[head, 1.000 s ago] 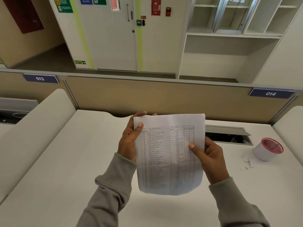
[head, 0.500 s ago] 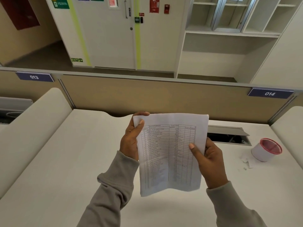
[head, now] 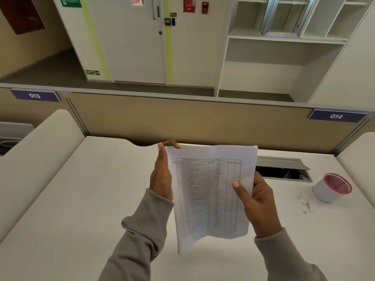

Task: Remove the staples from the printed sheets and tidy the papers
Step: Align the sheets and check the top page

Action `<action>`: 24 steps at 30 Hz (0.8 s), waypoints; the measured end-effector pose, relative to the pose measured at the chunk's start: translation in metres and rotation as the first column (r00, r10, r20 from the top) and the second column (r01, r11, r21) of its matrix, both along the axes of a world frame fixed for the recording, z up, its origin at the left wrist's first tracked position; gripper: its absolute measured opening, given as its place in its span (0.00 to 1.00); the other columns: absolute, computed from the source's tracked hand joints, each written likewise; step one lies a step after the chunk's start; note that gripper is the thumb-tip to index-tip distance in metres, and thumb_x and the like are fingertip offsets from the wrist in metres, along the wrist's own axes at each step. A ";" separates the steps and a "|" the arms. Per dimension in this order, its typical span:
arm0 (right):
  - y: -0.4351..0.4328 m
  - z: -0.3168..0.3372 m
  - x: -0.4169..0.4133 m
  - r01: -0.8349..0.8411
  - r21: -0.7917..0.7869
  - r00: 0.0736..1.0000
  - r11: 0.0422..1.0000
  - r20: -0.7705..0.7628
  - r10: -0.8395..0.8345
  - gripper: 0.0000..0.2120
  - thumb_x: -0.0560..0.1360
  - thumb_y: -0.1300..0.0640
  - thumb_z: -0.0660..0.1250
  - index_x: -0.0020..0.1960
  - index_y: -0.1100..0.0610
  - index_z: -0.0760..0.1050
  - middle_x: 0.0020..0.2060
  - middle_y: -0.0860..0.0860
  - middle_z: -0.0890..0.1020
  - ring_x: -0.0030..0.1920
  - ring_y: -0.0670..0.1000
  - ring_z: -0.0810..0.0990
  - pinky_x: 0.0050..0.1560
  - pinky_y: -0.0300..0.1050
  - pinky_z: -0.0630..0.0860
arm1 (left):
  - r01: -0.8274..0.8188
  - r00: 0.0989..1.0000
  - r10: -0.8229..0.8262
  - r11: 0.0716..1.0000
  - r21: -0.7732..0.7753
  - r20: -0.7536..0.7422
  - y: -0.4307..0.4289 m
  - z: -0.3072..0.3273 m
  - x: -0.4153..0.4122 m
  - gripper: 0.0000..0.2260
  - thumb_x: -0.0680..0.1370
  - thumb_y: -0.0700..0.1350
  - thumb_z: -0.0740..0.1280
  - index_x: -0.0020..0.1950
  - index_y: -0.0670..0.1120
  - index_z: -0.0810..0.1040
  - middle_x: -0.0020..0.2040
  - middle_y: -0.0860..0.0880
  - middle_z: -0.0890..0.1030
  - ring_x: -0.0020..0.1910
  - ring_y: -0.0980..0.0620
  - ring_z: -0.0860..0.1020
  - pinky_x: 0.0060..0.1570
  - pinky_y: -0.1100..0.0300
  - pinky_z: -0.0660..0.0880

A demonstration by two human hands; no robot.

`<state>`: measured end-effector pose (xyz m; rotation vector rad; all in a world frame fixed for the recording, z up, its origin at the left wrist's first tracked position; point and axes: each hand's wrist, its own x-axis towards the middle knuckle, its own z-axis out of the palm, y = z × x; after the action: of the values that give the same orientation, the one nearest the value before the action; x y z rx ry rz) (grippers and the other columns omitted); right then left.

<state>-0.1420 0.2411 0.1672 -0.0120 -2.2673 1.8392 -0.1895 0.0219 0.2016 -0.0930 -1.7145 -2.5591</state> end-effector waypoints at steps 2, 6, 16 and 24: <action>0.001 -0.002 -0.003 -0.004 -0.010 1.000 1.000 0.009 0.004 0.13 0.77 0.57 0.67 0.61 0.50 0.74 0.53 0.43 0.82 0.52 0.45 0.82 0.43 0.38 0.82 | 0.001 1.000 -0.001 1.000 -0.001 -0.010 0.001 0.001 -0.003 0.20 0.80 0.61 0.48 0.48 0.58 0.78 0.48 0.47 0.78 0.46 0.48 0.78 0.44 0.56 0.79; 0.004 -0.006 -0.008 0.010 -0.028 1.000 1.000 0.024 -0.009 0.11 0.77 0.58 0.68 0.59 0.51 0.76 0.52 0.44 0.83 0.51 0.47 0.83 0.44 0.42 0.83 | -0.006 0.999 0.005 0.999 -0.035 -0.039 -0.002 -0.005 -0.012 0.22 0.80 0.65 0.49 0.58 0.56 0.77 0.51 0.42 0.79 0.45 0.45 0.79 0.40 0.53 0.79; 0.014 -0.028 -0.021 0.043 -0.124 0.994 0.991 0.103 -0.030 0.11 0.76 0.60 0.68 0.58 0.52 0.78 0.50 0.46 0.85 0.49 0.52 0.85 0.44 0.47 0.84 | 0.117 0.992 -0.095 0.934 -0.337 0.083 -0.006 -0.049 -0.006 0.12 0.80 0.46 0.62 0.64 0.52 0.74 0.56 0.57 0.83 0.57 0.50 0.82 0.48 0.56 0.82; 0.012 -0.041 -0.028 0.004 -0.156 0.993 0.988 0.120 0.014 0.13 0.78 0.62 0.66 0.62 0.56 0.76 0.52 0.49 0.85 0.51 0.53 0.85 0.46 0.49 0.83 | 0.045 0.993 -0.006 0.941 -0.335 0.117 0.000 -0.062 -0.010 0.10 0.84 0.44 0.58 0.61 0.52 0.75 0.53 0.58 0.84 0.54 0.53 0.83 0.44 0.60 0.81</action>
<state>-0.1695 0.2531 0.1267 -0.1466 -2.1948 2.0660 -0.1995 0.0223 0.1401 0.0176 -2.1943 -2.2986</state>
